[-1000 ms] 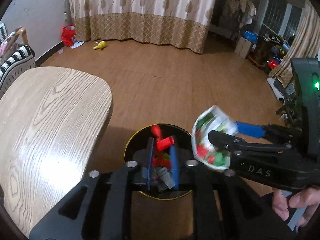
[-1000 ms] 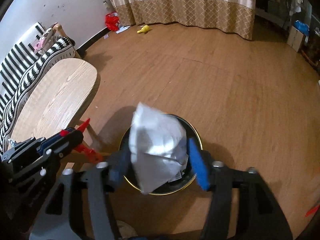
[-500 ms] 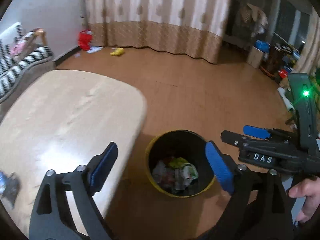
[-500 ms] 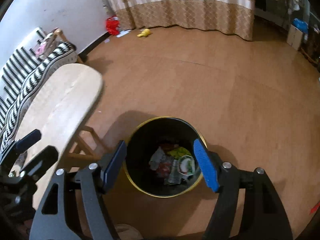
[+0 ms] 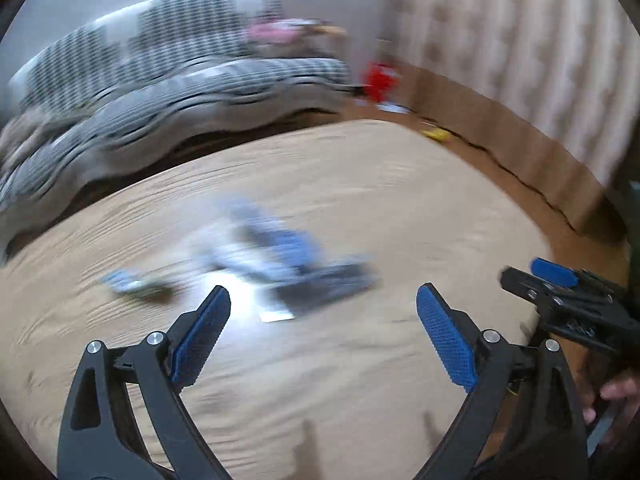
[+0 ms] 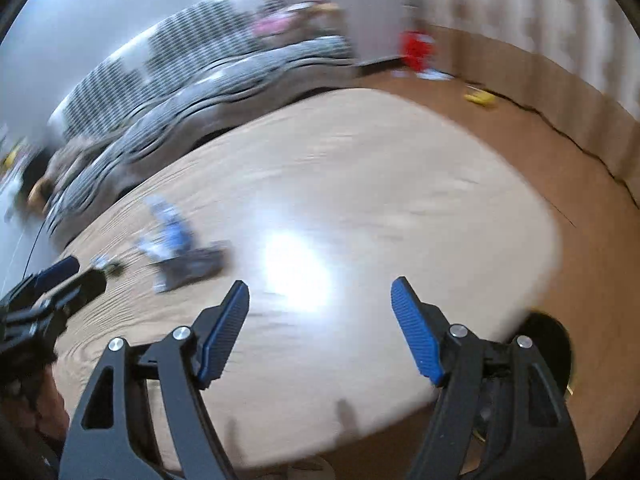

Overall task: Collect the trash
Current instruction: 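Move both open tools back over the remaining wrappers on the table, then grasp the blue candy wrapper with the left tool while the right tool grasps the blue foil wrapper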

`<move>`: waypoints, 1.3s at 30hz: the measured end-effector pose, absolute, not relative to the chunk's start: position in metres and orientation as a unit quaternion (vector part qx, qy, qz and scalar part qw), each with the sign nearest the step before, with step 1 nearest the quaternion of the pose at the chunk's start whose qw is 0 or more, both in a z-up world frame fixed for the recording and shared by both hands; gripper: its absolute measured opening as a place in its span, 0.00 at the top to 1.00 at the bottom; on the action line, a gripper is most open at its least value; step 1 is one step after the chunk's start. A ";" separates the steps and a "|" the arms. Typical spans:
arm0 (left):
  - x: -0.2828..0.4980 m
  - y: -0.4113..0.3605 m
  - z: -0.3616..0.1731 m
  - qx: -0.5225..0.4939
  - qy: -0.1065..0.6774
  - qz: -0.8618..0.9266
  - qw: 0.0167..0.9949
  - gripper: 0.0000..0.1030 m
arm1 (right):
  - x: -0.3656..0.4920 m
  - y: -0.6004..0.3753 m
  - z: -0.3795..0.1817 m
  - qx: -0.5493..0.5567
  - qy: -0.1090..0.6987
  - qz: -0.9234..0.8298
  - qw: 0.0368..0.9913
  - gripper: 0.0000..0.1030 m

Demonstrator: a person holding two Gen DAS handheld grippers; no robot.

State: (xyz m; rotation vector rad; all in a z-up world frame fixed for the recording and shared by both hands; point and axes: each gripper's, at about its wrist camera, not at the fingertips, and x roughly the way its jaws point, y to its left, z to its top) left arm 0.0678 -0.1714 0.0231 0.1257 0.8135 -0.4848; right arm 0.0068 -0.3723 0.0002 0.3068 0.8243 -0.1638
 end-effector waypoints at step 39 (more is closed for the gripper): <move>0.204 -0.072 -0.066 -0.006 0.457 -0.095 0.884 0.62 | 0.188 -0.269 -0.063 0.063 0.449 -0.003 0.891 0.72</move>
